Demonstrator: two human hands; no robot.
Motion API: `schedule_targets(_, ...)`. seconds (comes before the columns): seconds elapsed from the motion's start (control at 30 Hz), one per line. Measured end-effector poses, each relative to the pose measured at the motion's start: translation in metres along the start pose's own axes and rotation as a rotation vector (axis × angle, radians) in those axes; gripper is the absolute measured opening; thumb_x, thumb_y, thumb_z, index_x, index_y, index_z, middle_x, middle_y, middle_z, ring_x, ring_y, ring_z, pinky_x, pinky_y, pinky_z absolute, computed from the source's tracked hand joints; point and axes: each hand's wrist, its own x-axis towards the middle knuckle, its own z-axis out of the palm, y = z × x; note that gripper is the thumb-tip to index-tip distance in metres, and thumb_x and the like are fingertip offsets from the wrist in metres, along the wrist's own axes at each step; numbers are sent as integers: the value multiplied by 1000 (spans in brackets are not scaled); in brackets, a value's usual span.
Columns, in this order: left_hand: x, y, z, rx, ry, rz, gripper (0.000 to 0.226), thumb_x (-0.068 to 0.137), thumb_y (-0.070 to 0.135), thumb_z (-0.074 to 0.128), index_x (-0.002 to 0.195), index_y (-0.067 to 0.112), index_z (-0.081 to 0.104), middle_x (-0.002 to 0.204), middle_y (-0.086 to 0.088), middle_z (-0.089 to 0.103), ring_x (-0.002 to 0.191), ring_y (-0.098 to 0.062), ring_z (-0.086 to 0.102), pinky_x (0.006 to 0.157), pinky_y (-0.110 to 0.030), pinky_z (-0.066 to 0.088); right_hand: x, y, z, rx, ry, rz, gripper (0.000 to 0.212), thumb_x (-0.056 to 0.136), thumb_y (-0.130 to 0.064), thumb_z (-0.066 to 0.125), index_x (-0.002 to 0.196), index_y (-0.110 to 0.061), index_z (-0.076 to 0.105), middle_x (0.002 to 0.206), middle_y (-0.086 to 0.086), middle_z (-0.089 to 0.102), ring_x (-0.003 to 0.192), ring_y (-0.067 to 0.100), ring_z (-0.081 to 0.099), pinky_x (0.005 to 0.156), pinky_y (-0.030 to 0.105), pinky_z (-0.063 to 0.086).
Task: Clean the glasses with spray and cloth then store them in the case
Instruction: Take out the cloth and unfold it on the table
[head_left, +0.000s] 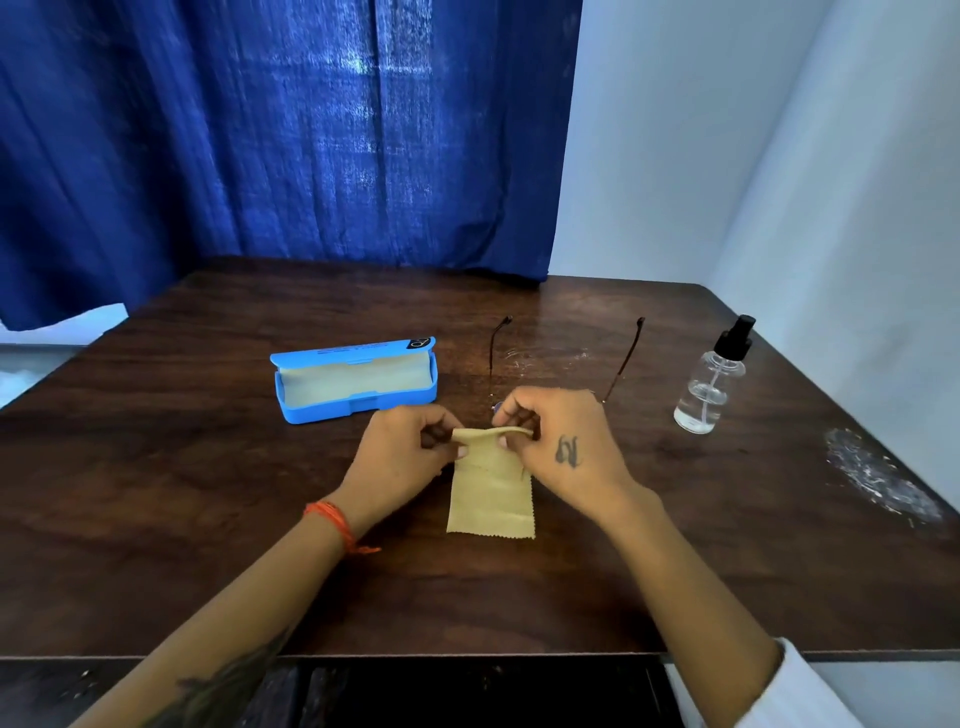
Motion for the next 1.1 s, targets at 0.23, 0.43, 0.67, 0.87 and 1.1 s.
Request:
schedule_targets(0.23,-5,-9,-12,125,-98,123,25,72,3,71,71,27,69,75,17,66,76,8,58,68,-2,41,-21,7,5,-95,-118,-131,14,70,-11,74,77,-22,72,80,-6,69,76,6,56,70,19,40)
schedule_targets(0.43,-5,-11,-15,172,-35,140,22,82,11,63,84,32,67,86,19,65,78,1,60,67,-1,40,-20,15,0,-59,-92,-65,12,83,-25,66,91,-26,74,90,-11,72,81,-2,58,73,13,42)
schedule_targets(0.67,2,-7,-10,336,-282,189,37,79,31,69,115,27,60,100,10,59,96,-4,50,81,-16,37,-7,19,7,-21,-317,220,36,73,-25,77,107,-21,68,85,-11,66,73,-1,56,59,5,35)
schedule_targets(0.87,-5,-2,-11,263,-107,326,17,77,12,70,88,24,67,86,13,53,81,-2,52,70,-13,42,-9,12,6,-27,-103,101,15,69,-15,75,72,-28,67,75,-14,58,68,-1,52,59,16,39)
schedule_targets(1.1,-30,-6,-12,173,-169,480,30,71,-7,63,84,20,70,90,5,57,83,-8,58,73,-21,51,-39,19,8,1,-24,-115,33,61,13,58,72,-17,69,81,-3,71,78,13,65,69,32,53)
